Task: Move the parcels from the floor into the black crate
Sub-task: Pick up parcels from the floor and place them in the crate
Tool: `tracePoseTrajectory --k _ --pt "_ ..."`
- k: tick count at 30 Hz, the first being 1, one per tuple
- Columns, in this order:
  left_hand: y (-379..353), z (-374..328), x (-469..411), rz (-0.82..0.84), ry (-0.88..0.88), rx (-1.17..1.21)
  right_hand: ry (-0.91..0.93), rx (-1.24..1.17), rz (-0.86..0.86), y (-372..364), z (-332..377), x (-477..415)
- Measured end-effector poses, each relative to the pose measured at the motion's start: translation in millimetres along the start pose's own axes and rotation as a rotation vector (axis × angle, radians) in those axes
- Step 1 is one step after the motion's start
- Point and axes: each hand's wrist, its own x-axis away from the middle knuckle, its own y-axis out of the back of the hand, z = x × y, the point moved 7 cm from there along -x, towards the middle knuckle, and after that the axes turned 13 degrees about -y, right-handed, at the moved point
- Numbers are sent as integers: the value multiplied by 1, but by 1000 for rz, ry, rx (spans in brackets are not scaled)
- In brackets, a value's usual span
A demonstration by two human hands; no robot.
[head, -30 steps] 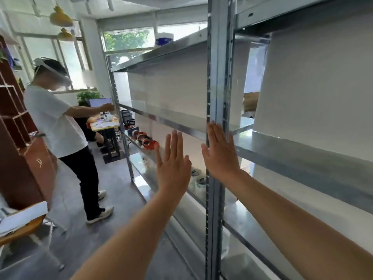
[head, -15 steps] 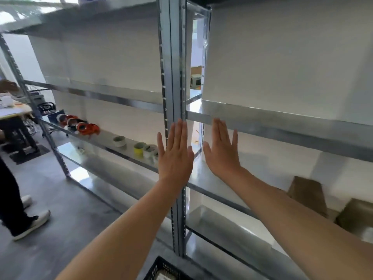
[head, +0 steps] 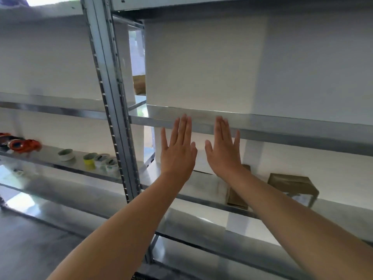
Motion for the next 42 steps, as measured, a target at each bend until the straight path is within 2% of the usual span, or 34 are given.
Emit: tracePoseTrajectory --k 8,16,26,34,42 --pt "-7 -189 -32 57 -147 91 -192 161 -85 99 -183 27" --pt "20 -391 -44 -24 -289 277 -356 307 -160 216 -347 82" --pt "52 -622 -15 -99 -647 488 -675 472 -287 360 -505 197" --pt "75 -748 11 -117 -844 692 -965 678 -325 433 -585 286" --pt "39 -808 21 -50 -1043 838 -1196 745 -298 437 -640 319"
